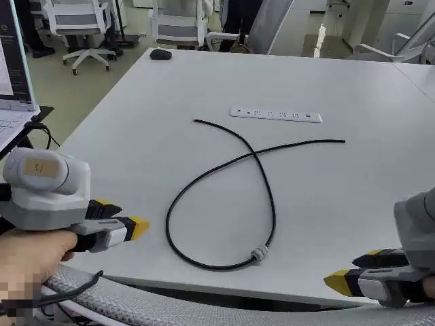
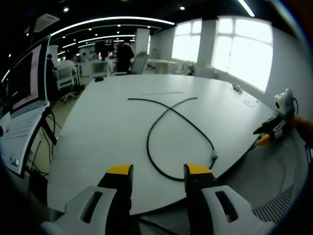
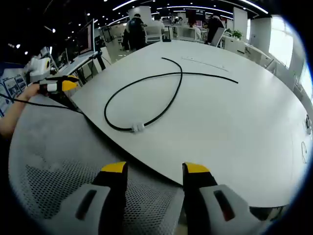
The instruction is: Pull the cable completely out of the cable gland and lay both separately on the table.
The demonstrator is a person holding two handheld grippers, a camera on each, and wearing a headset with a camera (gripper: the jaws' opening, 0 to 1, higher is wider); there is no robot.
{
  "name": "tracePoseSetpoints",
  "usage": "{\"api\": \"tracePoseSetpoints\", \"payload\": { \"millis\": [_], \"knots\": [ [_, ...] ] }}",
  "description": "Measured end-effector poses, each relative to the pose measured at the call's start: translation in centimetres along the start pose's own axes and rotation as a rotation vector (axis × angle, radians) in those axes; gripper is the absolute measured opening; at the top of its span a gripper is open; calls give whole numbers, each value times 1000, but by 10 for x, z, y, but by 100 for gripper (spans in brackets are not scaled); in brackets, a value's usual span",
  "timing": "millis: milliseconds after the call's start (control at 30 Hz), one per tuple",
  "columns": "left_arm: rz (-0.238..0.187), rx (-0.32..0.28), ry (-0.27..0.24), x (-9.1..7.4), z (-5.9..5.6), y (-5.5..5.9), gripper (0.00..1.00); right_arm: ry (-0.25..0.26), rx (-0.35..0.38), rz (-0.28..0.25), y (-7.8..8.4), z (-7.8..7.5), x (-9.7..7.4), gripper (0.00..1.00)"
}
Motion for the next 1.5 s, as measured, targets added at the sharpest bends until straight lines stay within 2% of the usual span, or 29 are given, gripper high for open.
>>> {"api": "tracePoseSetpoints", "payload": {
  "millis": [200, 667, 1333, 1400, 1433, 1467, 1500],
  "knots": [
    [9, -4, 5, 0, -1, 1, 35, -5, 3, 8, 1, 1, 0, 40],
    [-5, -20, 2, -2, 1, -1, 36, -13, -2, 4, 1, 3, 0, 39],
    [16, -35, -1, -2, 0, 3, 37, -28, 1, 4, 2, 5, -1, 42],
    [10, -36, 11, -3, -1, 1, 38, -52, -25, -5, -1, 7, -1, 43],
    [-11, -53, 58, -3, -8, -4, 38, -63, -38, 2, -1, 8, -3, 42],
    [-10, -64, 78, -4, -10, -4, 38, -65, -46, 19, -1, 6, -5, 41],
    [-2, -68, 72, -7, -6, -5, 38, -64, -60, 28, -4, 2, -6, 40]
  ]
}}
Point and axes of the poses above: the centre of the closed fingertips' face, and the gripper's own axes: x roughly forward along the fingers, z roughly to its left, y roughly out of its underside, the point moved 1 cm from there along -x, roughly backward along the fingers
